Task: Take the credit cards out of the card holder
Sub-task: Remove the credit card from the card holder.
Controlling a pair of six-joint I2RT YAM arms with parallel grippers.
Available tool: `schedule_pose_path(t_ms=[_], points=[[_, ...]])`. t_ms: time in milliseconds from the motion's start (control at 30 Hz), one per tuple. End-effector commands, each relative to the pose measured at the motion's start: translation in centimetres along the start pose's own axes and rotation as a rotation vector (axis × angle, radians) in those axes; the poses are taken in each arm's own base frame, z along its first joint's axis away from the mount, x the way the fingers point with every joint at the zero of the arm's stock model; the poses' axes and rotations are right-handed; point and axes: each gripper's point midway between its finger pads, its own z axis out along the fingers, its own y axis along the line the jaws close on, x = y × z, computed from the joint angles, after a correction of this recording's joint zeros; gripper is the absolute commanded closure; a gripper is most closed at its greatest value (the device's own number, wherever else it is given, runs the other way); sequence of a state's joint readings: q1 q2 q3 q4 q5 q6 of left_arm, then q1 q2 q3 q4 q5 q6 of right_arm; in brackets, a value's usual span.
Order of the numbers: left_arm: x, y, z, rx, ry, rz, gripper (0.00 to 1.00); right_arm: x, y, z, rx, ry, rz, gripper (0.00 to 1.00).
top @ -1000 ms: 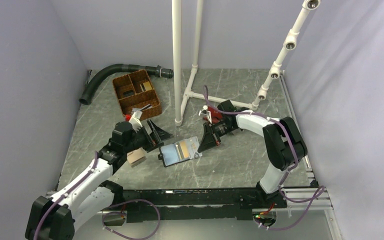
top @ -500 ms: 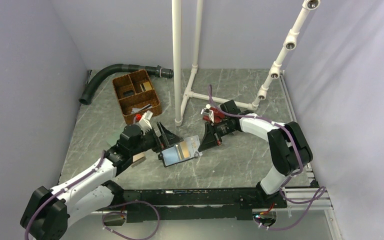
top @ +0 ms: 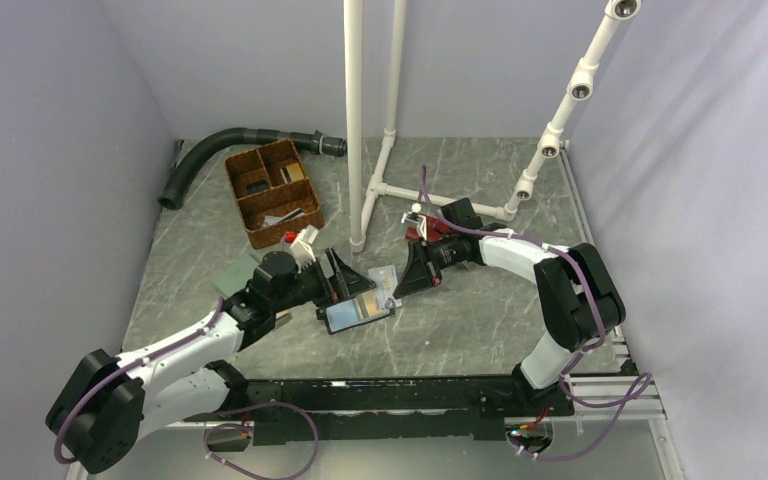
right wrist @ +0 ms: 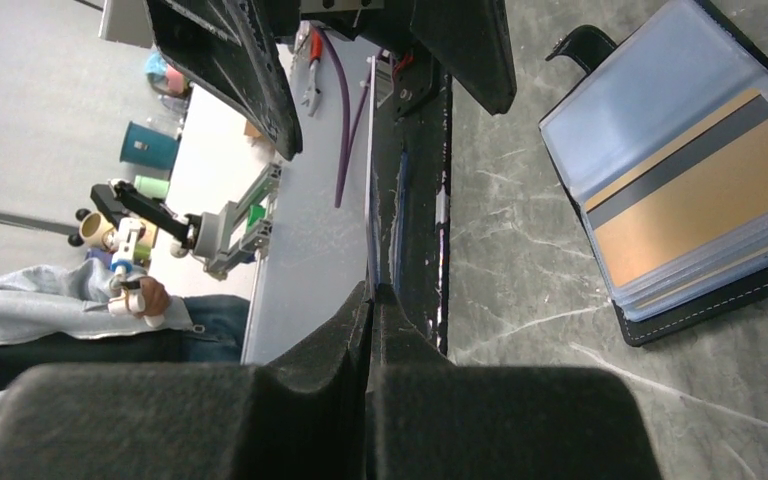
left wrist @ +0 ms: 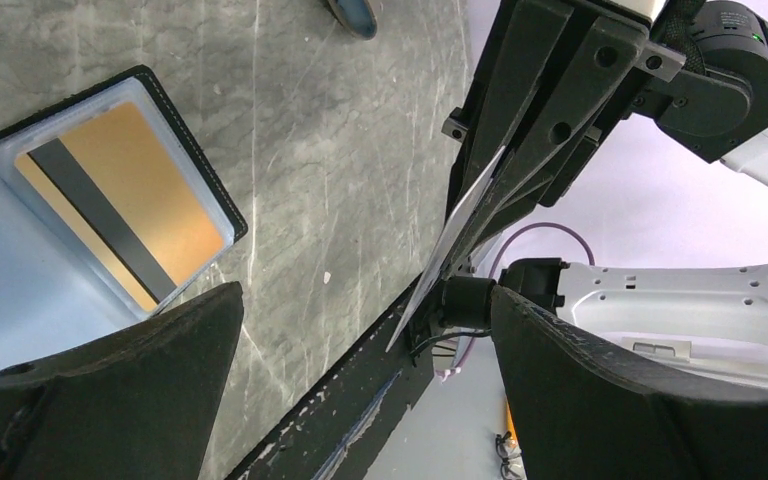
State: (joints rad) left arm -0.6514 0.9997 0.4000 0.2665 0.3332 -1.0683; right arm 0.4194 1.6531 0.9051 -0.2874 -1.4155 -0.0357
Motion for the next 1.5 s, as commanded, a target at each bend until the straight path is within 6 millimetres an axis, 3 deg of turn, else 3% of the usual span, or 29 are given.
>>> schedule_pose_path(t_ms=[0, 367, 600, 733, 1000, 1033, 1133, 1167, 1267, 1400, 1467], points=[[-1.3, -2.5, 0.6, 0.079, -0.049, 0.04, 0.02, -0.7, 0.3, -0.1, -0.021, -0.017, -0.037, 1.0], [-1.9, -3.5, 2.0, 0.125, -0.067, 0.06, 0.03, -1.1, -0.1, 0.1, -0.035, -0.016, 0.021, 1.0], [-1.8, -3.2, 2.6, 0.109, -0.05, 0.067, 0.13, -1.3, 0.4, 0.4, -0.095, -0.001, 0.045, 1.0], [-1.7, -3.3, 2.6, 0.123, -0.052, 0.07, 0.3, -1.3, 0.6, 0.6, -0.107, 0.007, 0.044, 1.0], [-1.2, -4.2, 3.3, 0.174, -0.001, 0.093, 0.52, -1.3, 0.8, 0.8, -0.112, 0.012, 0.043, 1.0], [-1.2, -4.3, 3.3, 0.183, 0.004, 0.096, 0.59, -1.2, 0.7, 0.8, -0.112, 0.012, 0.045, 1.0], [-0.9, -4.6, 3.2, 0.21, 0.017, 0.105, 0.98, -1.2, 0.6, 0.9, -0.106, 0.014, 0.042, 1.0], [-0.8, -4.7, 3.1, 0.22, 0.018, 0.107, 1.0, -1.1, 0.6, 0.9, -0.102, 0.015, 0.04, 1.0], [-0.6, -4.2, 2.6, 0.195, 0.018, 0.108, 1.0, -1.0, 0.2, 0.9, -0.062, 0.013, 0.025, 0.77], [0.4, -1.5, 1.4, 0.053, 0.064, 0.118, 1.0, -0.7, -0.6, 0.6, 0.032, 0.033, -0.053, 0.38], [0.4, -0.7, 0.6, 0.001, 0.073, 0.137, 1.0, -0.4, -0.9, 0.3, 0.069, 0.048, -0.094, 0.31]])
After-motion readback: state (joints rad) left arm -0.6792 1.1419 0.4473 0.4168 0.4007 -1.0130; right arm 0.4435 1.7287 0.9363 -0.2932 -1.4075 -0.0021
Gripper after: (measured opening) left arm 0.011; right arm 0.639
